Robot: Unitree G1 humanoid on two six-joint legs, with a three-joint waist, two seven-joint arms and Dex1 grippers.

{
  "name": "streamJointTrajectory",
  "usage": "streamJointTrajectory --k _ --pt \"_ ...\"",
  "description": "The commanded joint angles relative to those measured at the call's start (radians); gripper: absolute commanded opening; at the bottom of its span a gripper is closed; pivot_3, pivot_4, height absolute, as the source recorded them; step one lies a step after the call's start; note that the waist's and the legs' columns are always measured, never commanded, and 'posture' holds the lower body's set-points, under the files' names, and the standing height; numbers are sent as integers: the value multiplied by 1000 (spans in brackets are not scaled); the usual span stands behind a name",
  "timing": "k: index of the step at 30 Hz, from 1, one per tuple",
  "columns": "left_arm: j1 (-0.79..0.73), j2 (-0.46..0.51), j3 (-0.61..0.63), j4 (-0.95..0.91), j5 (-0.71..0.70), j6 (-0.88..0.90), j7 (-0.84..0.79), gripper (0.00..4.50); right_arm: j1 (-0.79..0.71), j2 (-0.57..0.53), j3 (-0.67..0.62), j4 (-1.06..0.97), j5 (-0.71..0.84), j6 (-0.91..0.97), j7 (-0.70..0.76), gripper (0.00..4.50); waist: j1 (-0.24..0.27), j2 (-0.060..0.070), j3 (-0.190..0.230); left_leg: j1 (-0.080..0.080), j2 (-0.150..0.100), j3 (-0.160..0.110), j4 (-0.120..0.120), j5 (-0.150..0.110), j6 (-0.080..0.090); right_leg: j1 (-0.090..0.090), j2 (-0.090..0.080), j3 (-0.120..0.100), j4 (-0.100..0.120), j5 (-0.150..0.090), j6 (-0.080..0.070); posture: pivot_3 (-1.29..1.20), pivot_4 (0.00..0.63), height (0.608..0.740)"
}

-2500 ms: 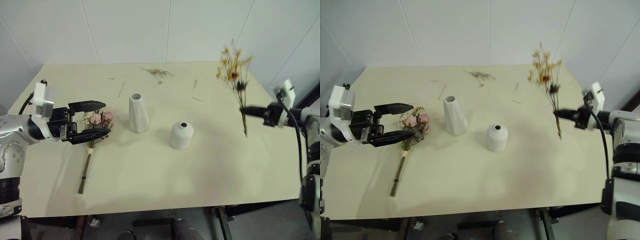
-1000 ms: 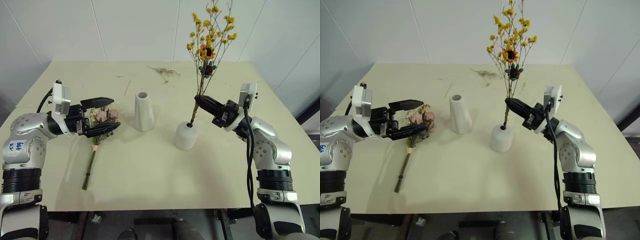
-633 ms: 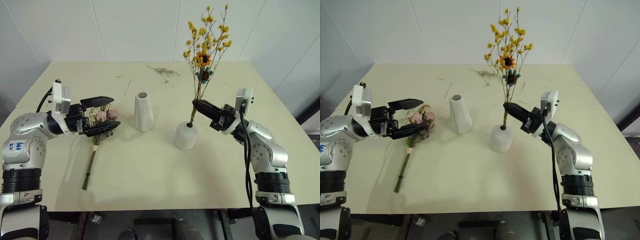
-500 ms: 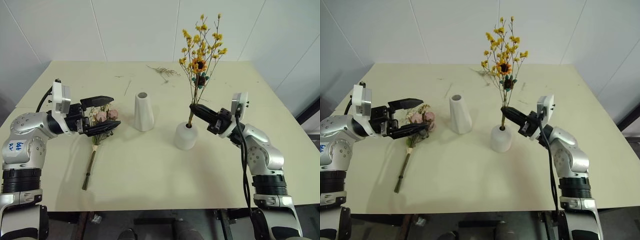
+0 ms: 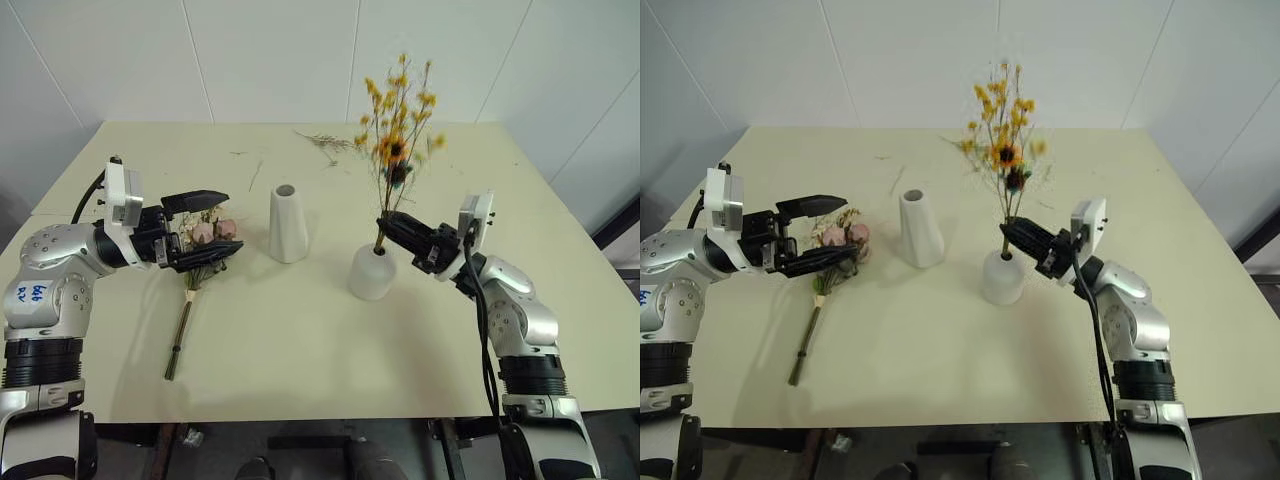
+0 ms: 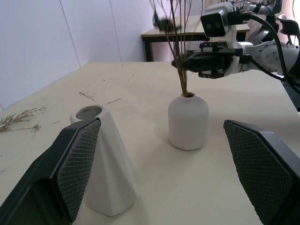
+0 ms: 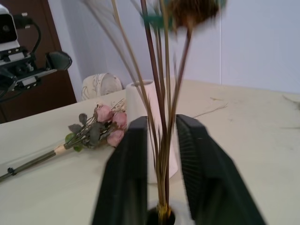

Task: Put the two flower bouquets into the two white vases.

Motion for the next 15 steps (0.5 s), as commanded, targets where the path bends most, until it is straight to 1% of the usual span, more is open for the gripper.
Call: streamJointTrajectory --k 1,3,4,5,7,10,12,14,15 --pt "8 12 36 -33 -11 -6 7 4500 8 -27 -7 -49 3 -18 18 2390 0 0 0 0 0 0 0 0 0 0 0 0 0 0 0 0 150 740" --pt "17 19 34 -36 2 -10 14 4500 17 -44 -11 -53 -8 -30 21 3134 1 0 0 0 0 0 0 0 0 0 0 0 0 0 0 0 150 740" --pt "21 23 34 -36 8 -11 19 4500 22 -55 -17 -59 -9 -29 20 3432 1 0 0 0 0 0 0 0 0 0 0 0 0 0 0 0 150 740" --pt "25 28 34 -36 16 -9 27 4500 30 -70 -24 -70 -1 -16 23 3828 1 0 0 0 0 0 0 0 0 0 0 0 0 0 0 0 150 740" --pt "36 49 33 -31 35 -5 38 4500 53 -113 -33 -99 12 11 39 4474 2 0 0 0 0 0 0 0 0 0 0 0 -1 0 0 0 150 740" --pt "67 108 29 -18 97 31 91 4500 104 -211 -65 -137 33 47 82 4474 4 0 0 0 0 0 -1 0 0 0 0 0 -2 0 0 0 150 740" --pt "77 150 19 -13 140 91 153 4500 123 -267 -90 -148 39 47 105 4474 4 0 0 0 0 0 -3 0 0 0 0 0 -4 0 0 0 150 740" --pt "90 190 11 -11 170 134 175 4500 130 -313 -114 -156 46 48 120 4474 5 0 0 0 0 1 -4 0 0 0 0 0 -5 0 0 0 150 740" --pt "93 215 -4 -20 195 190 204 4500 128 -342 -130 -151 47 42 137 4474 4 0 0 0 0 1 -4 0 0 0 0 0 -5 0 0 0 150 740"
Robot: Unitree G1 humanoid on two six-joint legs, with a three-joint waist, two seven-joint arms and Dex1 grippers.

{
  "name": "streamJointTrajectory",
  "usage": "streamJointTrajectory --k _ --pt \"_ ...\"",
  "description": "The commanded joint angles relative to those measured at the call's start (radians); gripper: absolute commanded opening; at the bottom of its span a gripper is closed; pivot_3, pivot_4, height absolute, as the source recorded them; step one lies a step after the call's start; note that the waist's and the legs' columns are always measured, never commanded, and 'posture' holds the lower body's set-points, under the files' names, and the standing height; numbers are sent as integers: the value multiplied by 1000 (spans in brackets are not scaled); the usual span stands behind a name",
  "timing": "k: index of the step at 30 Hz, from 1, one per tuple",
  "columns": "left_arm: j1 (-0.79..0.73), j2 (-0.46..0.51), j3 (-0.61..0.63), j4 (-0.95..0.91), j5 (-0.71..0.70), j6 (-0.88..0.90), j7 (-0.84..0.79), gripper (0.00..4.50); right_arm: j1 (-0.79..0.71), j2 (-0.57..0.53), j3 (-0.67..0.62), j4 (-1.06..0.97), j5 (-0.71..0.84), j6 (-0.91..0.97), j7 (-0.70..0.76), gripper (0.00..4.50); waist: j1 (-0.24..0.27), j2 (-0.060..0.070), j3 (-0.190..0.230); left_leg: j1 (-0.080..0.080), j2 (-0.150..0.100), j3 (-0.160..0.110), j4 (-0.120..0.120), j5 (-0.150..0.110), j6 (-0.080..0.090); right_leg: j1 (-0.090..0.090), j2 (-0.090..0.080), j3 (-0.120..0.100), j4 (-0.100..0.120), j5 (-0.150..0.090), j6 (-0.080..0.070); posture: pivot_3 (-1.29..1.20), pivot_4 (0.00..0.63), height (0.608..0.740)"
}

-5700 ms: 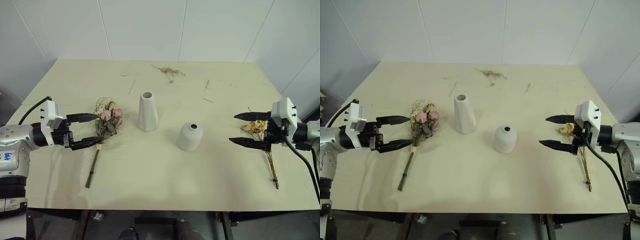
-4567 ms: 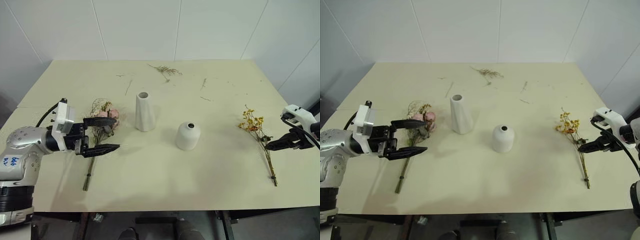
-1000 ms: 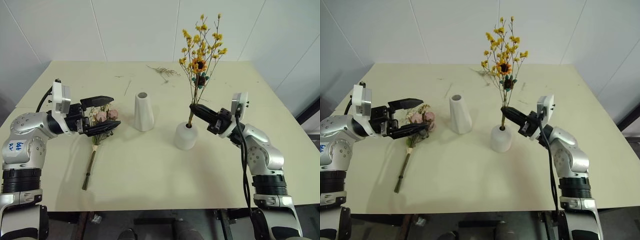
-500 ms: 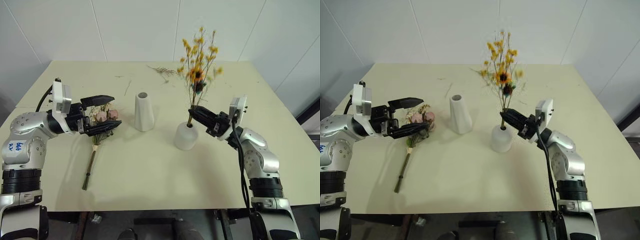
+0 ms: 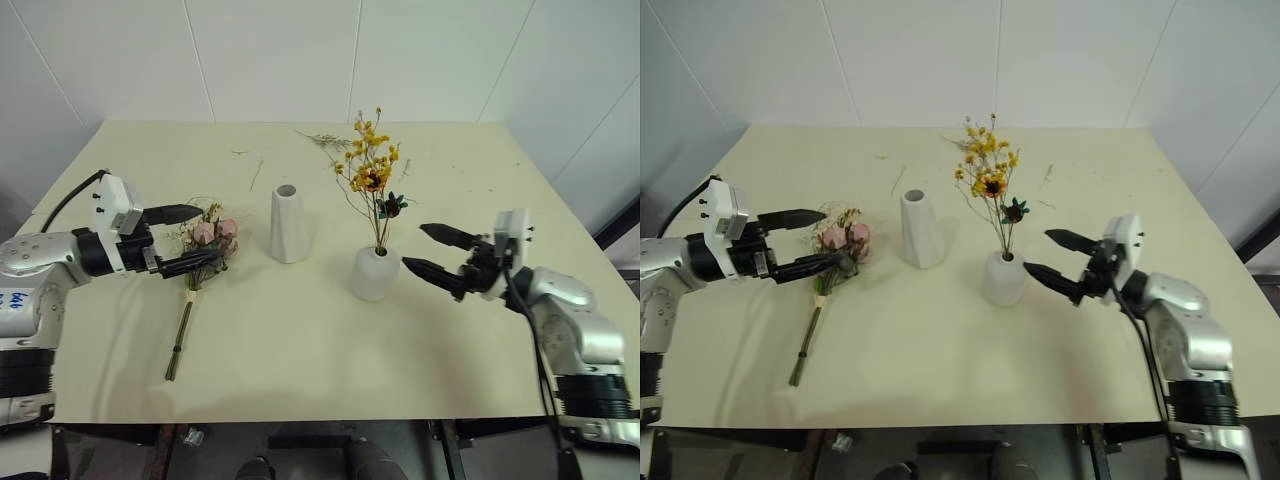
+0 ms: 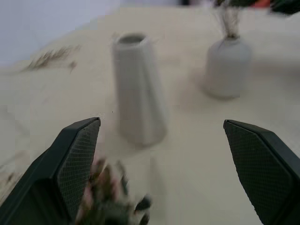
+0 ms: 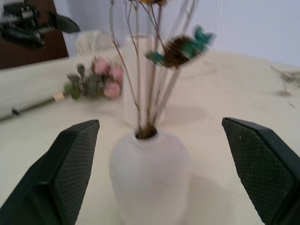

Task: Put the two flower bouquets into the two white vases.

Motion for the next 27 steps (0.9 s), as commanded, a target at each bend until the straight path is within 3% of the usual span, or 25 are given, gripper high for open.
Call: streamJointTrajectory --k 1,9,12,21,27 --pt "9 79 -8 -23 63 117 64 4500 -4 -74 -67 -45 30 -12 50 4474 -1 0 0 0 0 0 0 0 0 0 0 0 0 0 0 0 150 740" --pt "-44 290 -193 -101 109 587 45 4500 -45 -197 -30 -128 58 26 182 4474 -4 0 0 0 0 1 -4 0 0 0 0 0 -2 -1 0 0 150 740" --pt "-86 316 -299 -175 125 725 49 4500 -59 -200 -21 -102 53 14 218 4474 -4 0 0 0 0 1 -5 0 0 -1 0 0 -3 -2 -1 0 150 740" --pt "-188 229 -391 -251 120 965 146 4500 -24 -149 -4 -153 67 18 201 4474 9 0 0 0 0 1 -7 0 0 -2 0 0 -2 -3 -1 0 150 740" --pt "-223 162 -467 -217 152 986 202 4500 43 -122 -8 -233 92 34 172 4474 20 0 0 0 0 1 -6 0 0 -2 0 0 -1 -3 -1 0 150 740"
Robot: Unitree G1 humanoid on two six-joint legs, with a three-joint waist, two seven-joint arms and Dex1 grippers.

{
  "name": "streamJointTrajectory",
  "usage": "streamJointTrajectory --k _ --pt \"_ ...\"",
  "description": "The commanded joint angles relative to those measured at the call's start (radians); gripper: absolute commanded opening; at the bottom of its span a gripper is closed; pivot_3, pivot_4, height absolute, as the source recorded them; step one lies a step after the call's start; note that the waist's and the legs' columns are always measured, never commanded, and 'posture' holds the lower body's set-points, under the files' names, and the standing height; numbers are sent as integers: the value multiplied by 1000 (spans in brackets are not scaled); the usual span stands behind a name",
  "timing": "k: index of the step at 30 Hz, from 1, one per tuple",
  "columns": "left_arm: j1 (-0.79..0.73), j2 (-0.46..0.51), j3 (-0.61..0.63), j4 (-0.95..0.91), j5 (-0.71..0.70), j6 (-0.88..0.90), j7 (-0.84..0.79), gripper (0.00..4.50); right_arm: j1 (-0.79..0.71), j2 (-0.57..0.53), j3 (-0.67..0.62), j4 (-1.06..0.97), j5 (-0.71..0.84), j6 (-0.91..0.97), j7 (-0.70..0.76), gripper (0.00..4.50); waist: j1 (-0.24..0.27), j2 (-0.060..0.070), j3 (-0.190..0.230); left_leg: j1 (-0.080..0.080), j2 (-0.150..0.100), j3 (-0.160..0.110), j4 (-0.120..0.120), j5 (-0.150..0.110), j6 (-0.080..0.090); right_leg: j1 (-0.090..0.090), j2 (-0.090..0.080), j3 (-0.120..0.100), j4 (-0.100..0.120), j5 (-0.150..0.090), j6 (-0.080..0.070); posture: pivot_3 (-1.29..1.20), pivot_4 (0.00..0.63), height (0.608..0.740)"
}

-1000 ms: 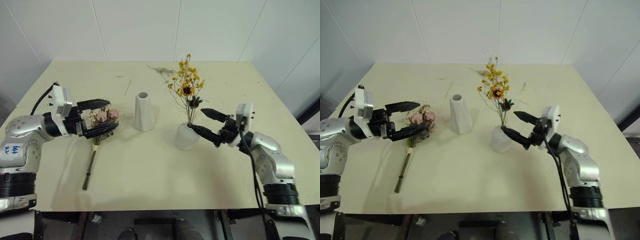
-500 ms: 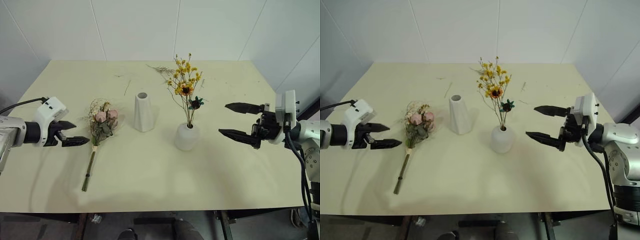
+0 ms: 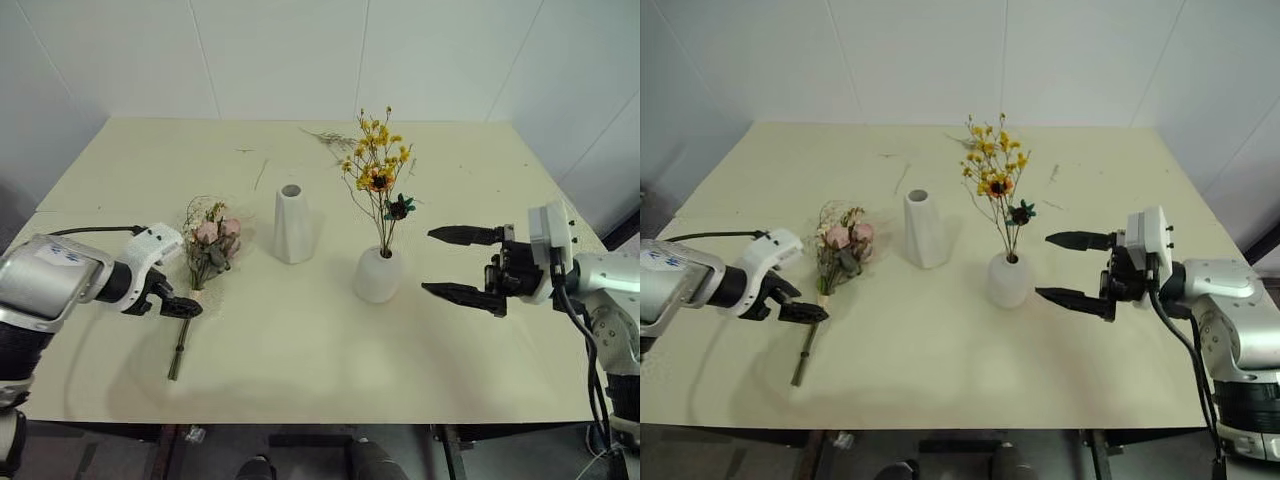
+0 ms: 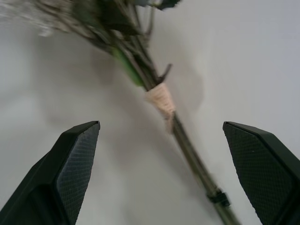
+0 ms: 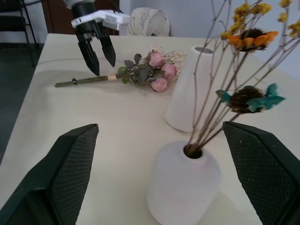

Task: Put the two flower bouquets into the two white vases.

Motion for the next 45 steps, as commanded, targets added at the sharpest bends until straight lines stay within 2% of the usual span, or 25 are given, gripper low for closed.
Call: streamJointTrajectory --k 1,8,9,11,22,24,30,34,36,40,43,45 --pt "-42 -20 -49 37 33 -5 30 4500 20 1 -28 -66 41 10 -18 4474 3 0 0 0 0 0 0 0 0 0 0 0 0 0 0 0 150 740" --pt "-64 -76 -105 154 61 -74 31 4500 71 -7 -46 -161 92 50 -50 4474 6 0 0 1 0 0 4 0 0 1 0 0 2 0 0 0 150 740" --pt "-63 -85 -109 159 61 -80 28 4314 79 -10 -50 -172 98 53 -54 4492 6 0 0 1 0 0 4 0 0 2 0 0 2 0 0 0 150 740" --pt "-56 -97 -114 165 67 -91 27 3896 90 -12 -54 -189 105 58 -63 4500 6 0 0 2 0 0 5 0 0 3 0 0 2 0 0 0 150 740" --pt "-55 -116 -105 249 120 -177 9 515 89 -19 -70 -198 122 62 -87 4500 9 0 -1 2 -1 0 7 0 0 4 0 0 2 1 1 0 150 740" --pt "-57 -116 -96 275 129 -199 8 19 85 -20 -70 -192 119 61 -85 4500 10 0 -1 2 -1 0 7 0 0 4 0 0 2 1 1 0 150 740" --pt "-59 -133 -32 364 146 -263 27 19 88 -29 -76 -189 117 66 -82 4500 11 1 -1 3 -1 0 11 0 0 4 0 0 7 0 1 0 150 740" --pt "-62 -155 73 414 116 -347 31 19 92 -41 -85 -193 122 75 -81 4500 9 0 -1 3 -1 0 13 1 1 4 0 0 7 1 0 0 150 740" --pt "-60 -183 157 452 77 -472 7 19 95 -48 -90 -194 123 78 -81 4500 9 0 0 3 -1 0 13 1 1 4 1 0 7 1 0 0 150 740" --pt "-110 -293 434 542 -47 -699 73 19 91 -62 -92 -187 114 78 -86 4500 13 0 -1 2 -1 0 13 1 1 4 0 0 7 1 1 0 150 740" --pt "-159 -372 561 552 -121 -865 83 19 86 -74 -98 -174 113 76 -85 4500 23 -1 -1 0 -1 -1 13 1 0 3 0 0 7 3 2 0 150 740" --pt "-208 -411 611 559 -173 -913 70 19 79 -78 -97 -172 112 76 -92 4500 29 -1 -1 0 -1 -1 13 1 0 3 -1 0 7 3 2 0 150 740"
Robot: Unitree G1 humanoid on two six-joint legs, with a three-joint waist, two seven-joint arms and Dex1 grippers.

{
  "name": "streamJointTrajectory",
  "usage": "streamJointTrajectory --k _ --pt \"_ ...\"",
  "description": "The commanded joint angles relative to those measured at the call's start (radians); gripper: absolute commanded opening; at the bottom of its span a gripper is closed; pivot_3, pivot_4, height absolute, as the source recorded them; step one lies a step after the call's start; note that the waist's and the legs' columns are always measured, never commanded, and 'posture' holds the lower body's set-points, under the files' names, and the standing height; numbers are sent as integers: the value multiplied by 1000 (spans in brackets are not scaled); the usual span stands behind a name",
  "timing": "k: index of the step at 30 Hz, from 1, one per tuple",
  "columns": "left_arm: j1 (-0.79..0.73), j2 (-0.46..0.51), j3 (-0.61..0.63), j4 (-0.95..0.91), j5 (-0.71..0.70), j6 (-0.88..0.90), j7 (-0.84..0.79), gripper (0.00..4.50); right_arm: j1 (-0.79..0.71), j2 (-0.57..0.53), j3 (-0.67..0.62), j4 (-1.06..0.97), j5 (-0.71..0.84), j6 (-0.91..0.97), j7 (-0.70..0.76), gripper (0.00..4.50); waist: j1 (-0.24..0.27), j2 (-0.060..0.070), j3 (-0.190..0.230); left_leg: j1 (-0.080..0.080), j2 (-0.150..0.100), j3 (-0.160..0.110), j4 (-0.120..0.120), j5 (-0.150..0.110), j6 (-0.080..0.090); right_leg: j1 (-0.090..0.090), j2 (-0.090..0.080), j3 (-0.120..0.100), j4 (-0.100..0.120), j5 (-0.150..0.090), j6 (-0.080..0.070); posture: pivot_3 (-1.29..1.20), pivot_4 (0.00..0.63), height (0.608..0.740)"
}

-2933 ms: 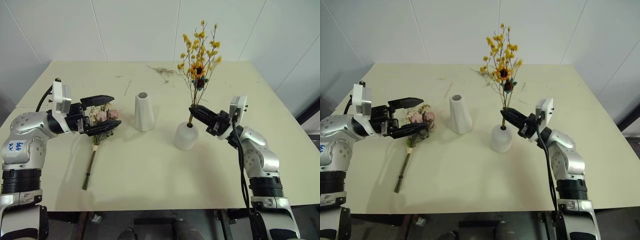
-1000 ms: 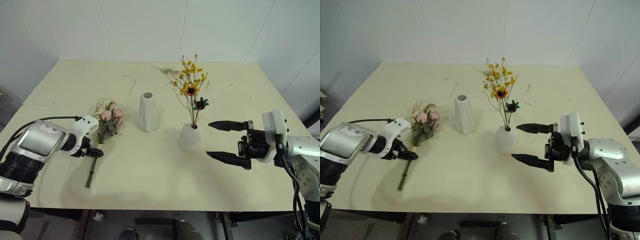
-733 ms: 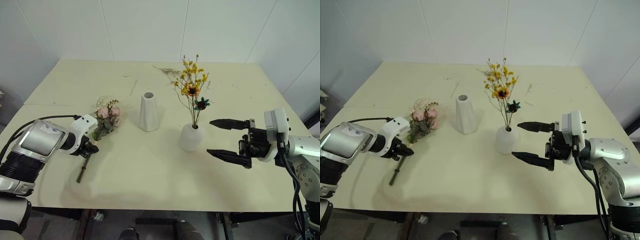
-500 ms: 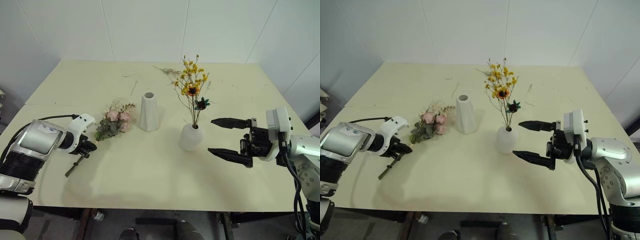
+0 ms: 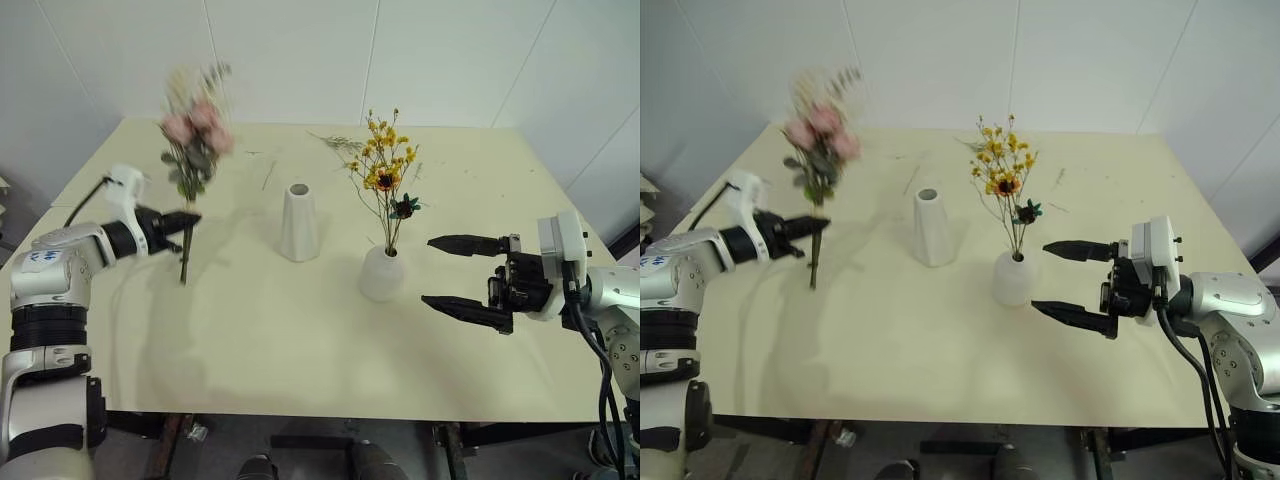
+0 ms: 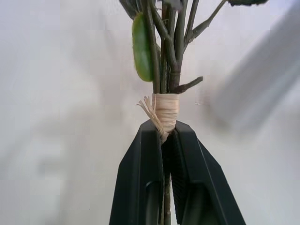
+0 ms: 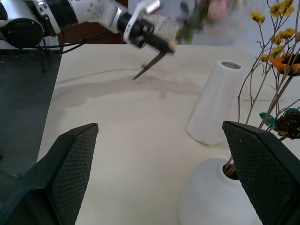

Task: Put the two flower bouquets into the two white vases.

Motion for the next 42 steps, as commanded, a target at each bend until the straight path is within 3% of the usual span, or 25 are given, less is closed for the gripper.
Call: streamJointTrajectory --k 1,8,19,36,42 --pt "-102 -42 118 -1 -110 -116 -9 19 -20 -26 -47 -8 13 -2 -5 4500 4 0 0 0 0 0 0 0 0 0 0 0 0 0 0 0 150 740" --pt "-266 -189 138 63 -248 -145 -124 19 -31 -28 -40 -18 10 1 -31 4500 9 0 0 0 -1 0 0 0 0 1 0 0 -1 0 1 0 150 740" --pt "-393 -326 65 298 -202 -271 -226 19 25 -13 -73 -75 15 -4 -91 4500 2 0 0 0 -1 0 0 0 0 0 1 0 -1 0 1 0 150 740" --pt "-460 -384 50 542 -114 -532 -309 19 103 -1 -116 -161 40 -5 -188 4500 5 -1 0 -1 -1 0 -1 0 0 0 1 0 -3 1 1 0 150 740" --pt "-501 -401 71 582 -134 -533 -331 19 122 0 -122 -181 48 -6 -209 4500 4 -1 0 -2 -1 0 -1 0 0 0 1 0 -5 1 2 0 150 740"
